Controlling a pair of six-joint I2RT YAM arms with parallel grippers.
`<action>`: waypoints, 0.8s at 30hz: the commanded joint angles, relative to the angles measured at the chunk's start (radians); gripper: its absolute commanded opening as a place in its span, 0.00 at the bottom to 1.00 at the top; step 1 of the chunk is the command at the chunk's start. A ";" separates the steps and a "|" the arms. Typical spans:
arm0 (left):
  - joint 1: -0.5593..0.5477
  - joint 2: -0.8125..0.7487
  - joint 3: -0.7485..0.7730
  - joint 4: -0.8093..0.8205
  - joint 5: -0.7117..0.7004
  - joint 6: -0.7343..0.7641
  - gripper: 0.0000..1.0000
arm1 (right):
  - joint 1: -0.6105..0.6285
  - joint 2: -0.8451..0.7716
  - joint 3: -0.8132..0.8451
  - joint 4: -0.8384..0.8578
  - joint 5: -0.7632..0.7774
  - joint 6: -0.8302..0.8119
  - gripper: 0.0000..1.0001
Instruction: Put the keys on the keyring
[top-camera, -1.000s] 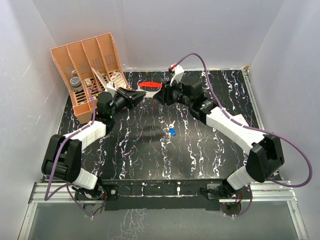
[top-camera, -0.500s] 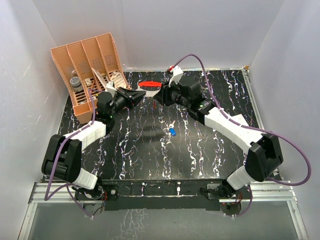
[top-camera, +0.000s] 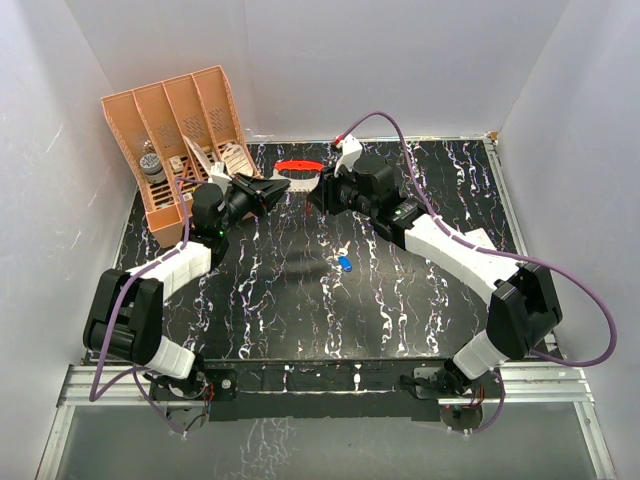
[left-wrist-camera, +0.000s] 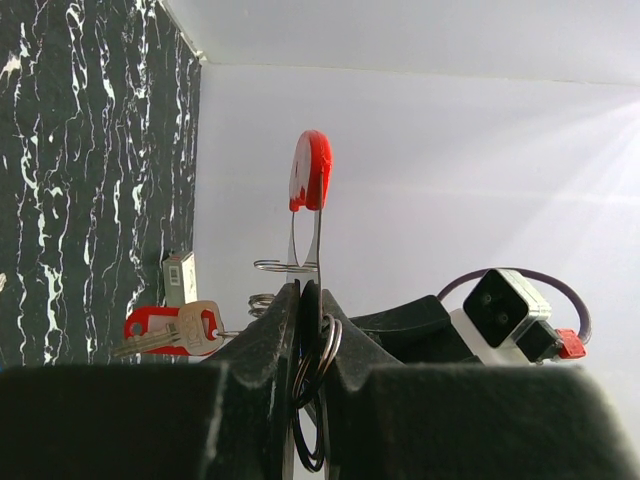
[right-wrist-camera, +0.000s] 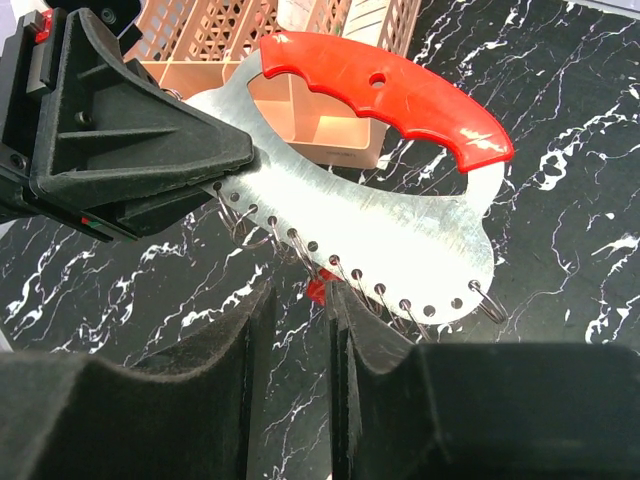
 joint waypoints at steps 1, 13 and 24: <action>0.003 -0.053 -0.005 0.042 0.021 -0.020 0.00 | 0.002 -0.003 -0.001 0.032 0.036 -0.006 0.24; 0.004 -0.046 -0.010 0.071 0.022 -0.049 0.00 | 0.014 0.006 -0.048 0.119 0.095 -0.026 0.23; 0.003 -0.035 -0.007 0.079 0.026 -0.053 0.00 | 0.028 -0.006 -0.089 0.218 0.106 -0.024 0.23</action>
